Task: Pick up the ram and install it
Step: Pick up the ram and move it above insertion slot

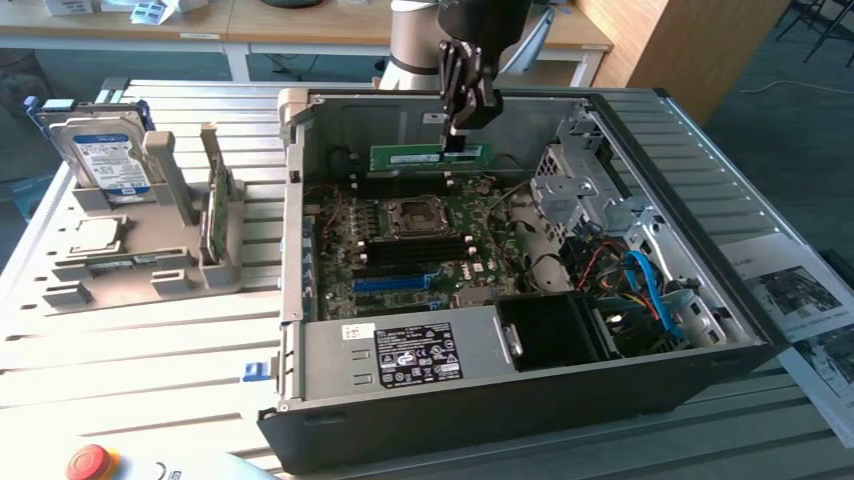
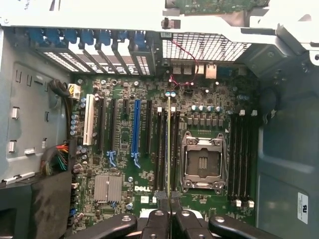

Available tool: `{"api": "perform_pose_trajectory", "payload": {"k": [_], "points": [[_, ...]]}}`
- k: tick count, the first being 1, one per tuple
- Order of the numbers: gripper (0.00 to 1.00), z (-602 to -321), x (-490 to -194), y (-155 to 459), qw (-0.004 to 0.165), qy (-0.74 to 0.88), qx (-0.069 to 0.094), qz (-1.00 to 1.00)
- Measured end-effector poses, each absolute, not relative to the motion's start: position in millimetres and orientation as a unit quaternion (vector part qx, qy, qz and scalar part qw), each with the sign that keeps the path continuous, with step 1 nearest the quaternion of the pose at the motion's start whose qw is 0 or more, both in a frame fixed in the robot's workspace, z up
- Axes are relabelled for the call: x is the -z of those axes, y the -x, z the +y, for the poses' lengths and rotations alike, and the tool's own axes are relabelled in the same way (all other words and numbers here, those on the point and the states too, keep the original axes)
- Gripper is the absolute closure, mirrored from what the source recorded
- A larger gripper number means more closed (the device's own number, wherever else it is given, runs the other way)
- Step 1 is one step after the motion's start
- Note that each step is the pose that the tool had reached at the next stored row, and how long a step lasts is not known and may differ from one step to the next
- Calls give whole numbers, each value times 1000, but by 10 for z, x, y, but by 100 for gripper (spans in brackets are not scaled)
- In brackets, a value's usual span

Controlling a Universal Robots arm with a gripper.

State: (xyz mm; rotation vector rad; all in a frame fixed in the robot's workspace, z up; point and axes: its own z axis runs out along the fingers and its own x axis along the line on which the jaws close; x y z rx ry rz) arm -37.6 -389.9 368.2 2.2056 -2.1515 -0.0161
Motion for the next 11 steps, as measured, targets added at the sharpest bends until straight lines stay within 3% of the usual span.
{"api": "perform_pose_trajectory", "payload": {"k": [11], "points": [[88,-3899,-3628,376,30,-714,5,-699]]}}
